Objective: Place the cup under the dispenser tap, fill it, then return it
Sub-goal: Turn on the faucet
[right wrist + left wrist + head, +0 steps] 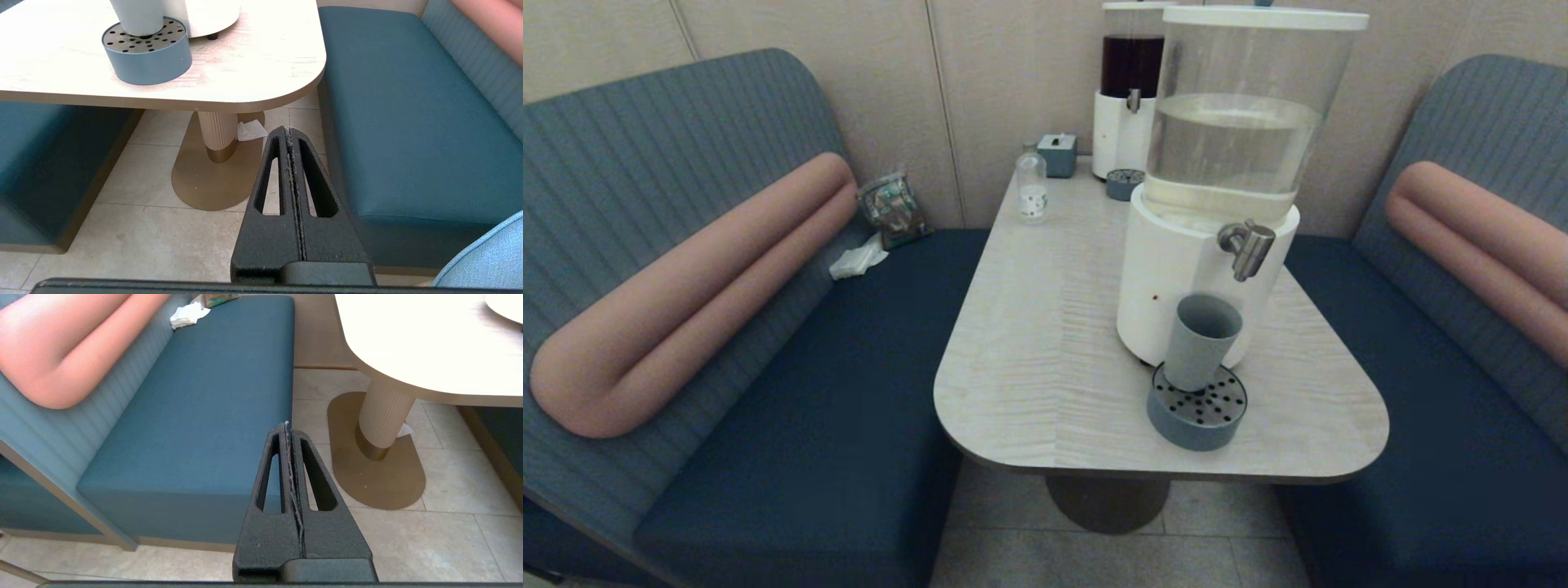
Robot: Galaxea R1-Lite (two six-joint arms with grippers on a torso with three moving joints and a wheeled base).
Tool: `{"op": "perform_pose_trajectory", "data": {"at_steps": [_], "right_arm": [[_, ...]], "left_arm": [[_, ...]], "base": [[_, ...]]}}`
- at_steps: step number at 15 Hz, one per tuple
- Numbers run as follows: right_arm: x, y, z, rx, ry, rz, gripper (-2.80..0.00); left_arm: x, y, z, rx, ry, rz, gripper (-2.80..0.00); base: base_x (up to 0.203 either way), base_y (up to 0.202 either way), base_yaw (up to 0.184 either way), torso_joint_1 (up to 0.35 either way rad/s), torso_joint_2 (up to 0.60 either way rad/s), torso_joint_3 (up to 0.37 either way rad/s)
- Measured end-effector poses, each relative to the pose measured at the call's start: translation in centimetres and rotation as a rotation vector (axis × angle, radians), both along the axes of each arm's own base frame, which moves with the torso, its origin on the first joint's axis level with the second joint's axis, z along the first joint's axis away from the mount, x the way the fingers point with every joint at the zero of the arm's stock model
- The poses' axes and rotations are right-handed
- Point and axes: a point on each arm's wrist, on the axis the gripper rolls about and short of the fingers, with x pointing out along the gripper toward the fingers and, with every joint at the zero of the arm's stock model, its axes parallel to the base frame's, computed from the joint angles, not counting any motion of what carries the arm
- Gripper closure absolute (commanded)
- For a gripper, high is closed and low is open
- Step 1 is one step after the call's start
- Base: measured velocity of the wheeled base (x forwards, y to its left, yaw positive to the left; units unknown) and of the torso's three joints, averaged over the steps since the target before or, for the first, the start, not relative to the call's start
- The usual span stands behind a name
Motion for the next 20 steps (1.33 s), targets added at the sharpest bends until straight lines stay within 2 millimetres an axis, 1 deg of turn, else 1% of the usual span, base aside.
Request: {"op": "perform_pose_trajectory", "data": {"at_steps": [7, 10, 12, 15, 18, 20], "right_arm": [[0.0, 0.0, 0.0, -0.007, -0.003, -0.007, 0.00], [-0.6, 0.0, 1.5, -0.009, -0.028, 0.009, 0.00], [-1.4, 0.1, 3.1, -0.010, -0.051, 0.027, 0.00], [-3.1, 0.1, 6.6, -0.011, -0.097, 0.038, 0.00], [-3.9, 0.1, 12.1, -0.012, -0.160, 0.038, 0.00], [-3.2, 0.1, 16.4, -0.009, -0.169, 0.038, 0.00]], "left_arm": [[0.0, 0.0, 0.0, 0.000, 0.001, 0.000, 0.00], [0.0, 0.0, 0.0, 0.000, 0.001, 0.001, 0.00], [0.0, 0.0, 0.0, 0.000, 0.001, 0.000, 0.00], [0.0, 0.0, 0.0, 0.000, 0.001, 0.000, 0.00], [0.0, 0.0, 0.0, 0.000, 0.001, 0.000, 0.00], [0.0, 0.0, 0.0, 0.000, 0.001, 0.001, 0.00]], "base": [[0.000, 0.000, 0.000, 0.000, 0.00, 0.000], [0.000, 0.000, 0.000, 0.000, 0.00, 0.000], [0.000, 0.000, 0.000, 0.000, 0.00, 0.000], [0.000, 0.000, 0.000, 0.000, 0.00, 0.000], [0.000, 0.000, 0.000, 0.000, 0.00, 0.000], [0.000, 0.000, 0.000, 0.000, 0.00, 0.000]]}}
